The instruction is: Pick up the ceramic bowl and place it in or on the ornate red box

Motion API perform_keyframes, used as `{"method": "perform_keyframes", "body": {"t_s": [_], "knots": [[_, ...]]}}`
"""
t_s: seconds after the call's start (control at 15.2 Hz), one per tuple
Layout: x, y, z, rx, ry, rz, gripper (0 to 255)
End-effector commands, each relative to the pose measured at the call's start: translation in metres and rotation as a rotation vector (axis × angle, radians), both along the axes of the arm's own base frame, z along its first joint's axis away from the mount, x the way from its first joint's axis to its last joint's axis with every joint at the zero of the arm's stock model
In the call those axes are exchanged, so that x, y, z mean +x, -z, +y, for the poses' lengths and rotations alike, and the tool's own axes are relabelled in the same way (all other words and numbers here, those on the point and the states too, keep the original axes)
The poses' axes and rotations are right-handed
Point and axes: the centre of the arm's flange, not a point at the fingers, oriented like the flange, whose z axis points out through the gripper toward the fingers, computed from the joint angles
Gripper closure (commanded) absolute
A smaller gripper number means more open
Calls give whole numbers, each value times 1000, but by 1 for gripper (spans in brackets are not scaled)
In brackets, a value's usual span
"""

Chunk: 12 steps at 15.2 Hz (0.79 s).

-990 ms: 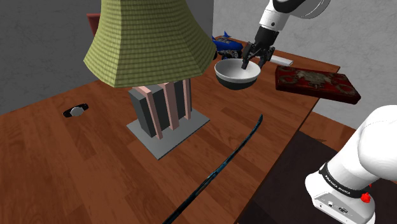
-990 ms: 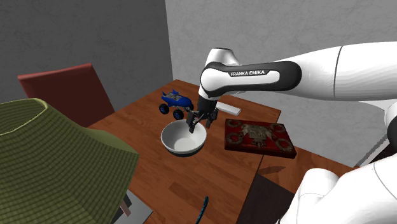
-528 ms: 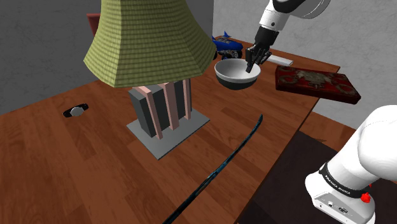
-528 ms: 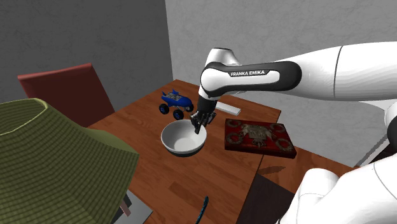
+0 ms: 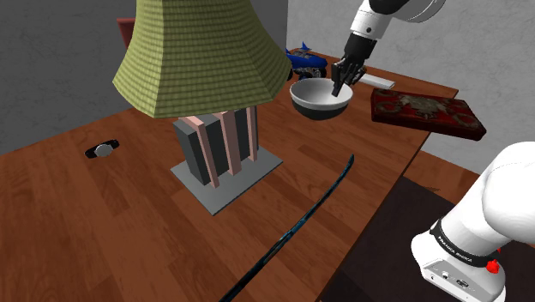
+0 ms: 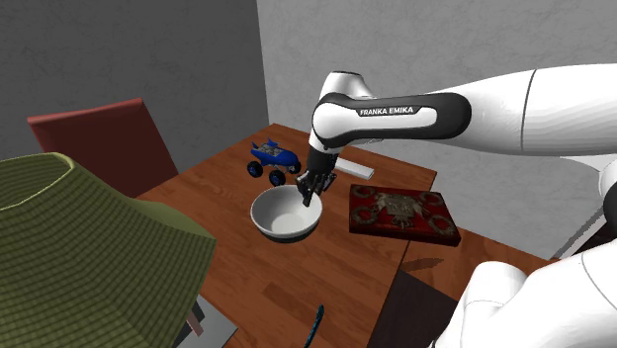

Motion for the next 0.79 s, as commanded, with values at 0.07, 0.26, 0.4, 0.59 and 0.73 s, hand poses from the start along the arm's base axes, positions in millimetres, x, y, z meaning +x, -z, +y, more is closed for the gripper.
{"method": "perform_keyframes", "body": {"t_s": [0.07,0.26,0.4,0.59,0.73], "knots": [[1,-15,1,0,0,0,255],[1,-31,1,0,0,0,255],[1,-41,1,0,0,0,255],[1,-57,1,0,0,0,255],[1,-68,1,0,0,0,255]]}}
